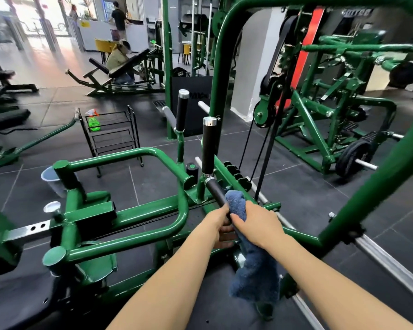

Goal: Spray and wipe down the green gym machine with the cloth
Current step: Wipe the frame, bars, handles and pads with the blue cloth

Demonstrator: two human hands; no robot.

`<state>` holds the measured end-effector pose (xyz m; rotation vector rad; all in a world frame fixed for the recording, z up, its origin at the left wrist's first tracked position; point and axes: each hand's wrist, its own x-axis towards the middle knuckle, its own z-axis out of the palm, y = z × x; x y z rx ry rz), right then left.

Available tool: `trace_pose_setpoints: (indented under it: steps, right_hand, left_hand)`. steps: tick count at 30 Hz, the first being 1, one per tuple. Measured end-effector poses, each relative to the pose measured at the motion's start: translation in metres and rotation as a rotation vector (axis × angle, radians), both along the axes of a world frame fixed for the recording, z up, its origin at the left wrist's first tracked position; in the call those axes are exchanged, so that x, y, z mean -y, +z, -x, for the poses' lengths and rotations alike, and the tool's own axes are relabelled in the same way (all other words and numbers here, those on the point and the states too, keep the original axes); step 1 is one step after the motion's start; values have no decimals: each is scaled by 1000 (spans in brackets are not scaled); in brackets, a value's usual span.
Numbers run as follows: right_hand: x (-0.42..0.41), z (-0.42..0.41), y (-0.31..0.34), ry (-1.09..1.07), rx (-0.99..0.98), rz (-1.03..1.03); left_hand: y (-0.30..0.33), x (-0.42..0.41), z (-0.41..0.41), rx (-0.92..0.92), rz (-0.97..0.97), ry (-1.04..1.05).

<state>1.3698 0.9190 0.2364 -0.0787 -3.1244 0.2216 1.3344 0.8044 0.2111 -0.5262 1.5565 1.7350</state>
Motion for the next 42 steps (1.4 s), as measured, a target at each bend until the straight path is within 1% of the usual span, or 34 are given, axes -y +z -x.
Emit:
trace_pose_setpoints:
  steps: [4,6,11,14,16,17,20,23,25,27,29,30,32,34,38,40,42]
  right_hand:
    - [-2,-18,-5,-10,-61,22]
    - [-3,-27,-8,-14,-81,31]
    - [-9,-45,-12,-5,-136,41]
    - [-14,-46,-6,-6,-74,-19]
    - [-20,-35,9,-70,5,-63]
    - [-24,-26,19,-120,8,-73]
    - [-31,0,49,-231,-100,-112]
    - [-20,22,67,-181,-224,-217]
    - [-1,33,63,-93,-245,-251]
    - [19,39,40,2,-136,-279]
    - [32,41,7,58,2,-328]
    - [36,45,-5,70,16,-380]
    - [35,53,-16,80,-21,-455]
    - [37,67,-14,96,-24,-447]
    - [42,92,-4,88,65,-321]
    - [41,98,-2,91,41,-274]
    - [39,102,-3,94,-13,-261]
  left_hand:
    - [-1,-11,-2,-64,-37,100]
    - [-1,-17,1,-99,0,148]
    - [-1,-18,-3,-112,21,168]
    - [-6,-15,-2,-106,14,146]
    - [-9,-13,-1,-97,22,100]
    - [-11,-11,-2,-91,40,83]
    - [-12,-6,-6,-42,80,53]
    - [-9,-5,-3,-36,36,114]
    - [-4,-8,6,-64,-32,197]
    - [1,-8,15,-82,-106,292]
    - [-2,-6,24,-70,-129,368]
    - [-5,-2,28,-64,-126,399]
    - [-13,5,31,-51,-115,412]
    - [-18,12,37,-41,-91,380]
    - [-16,19,51,-51,-105,375]
    - [-8,18,57,-58,-147,388]
    - [-5,15,65,-67,-145,435]
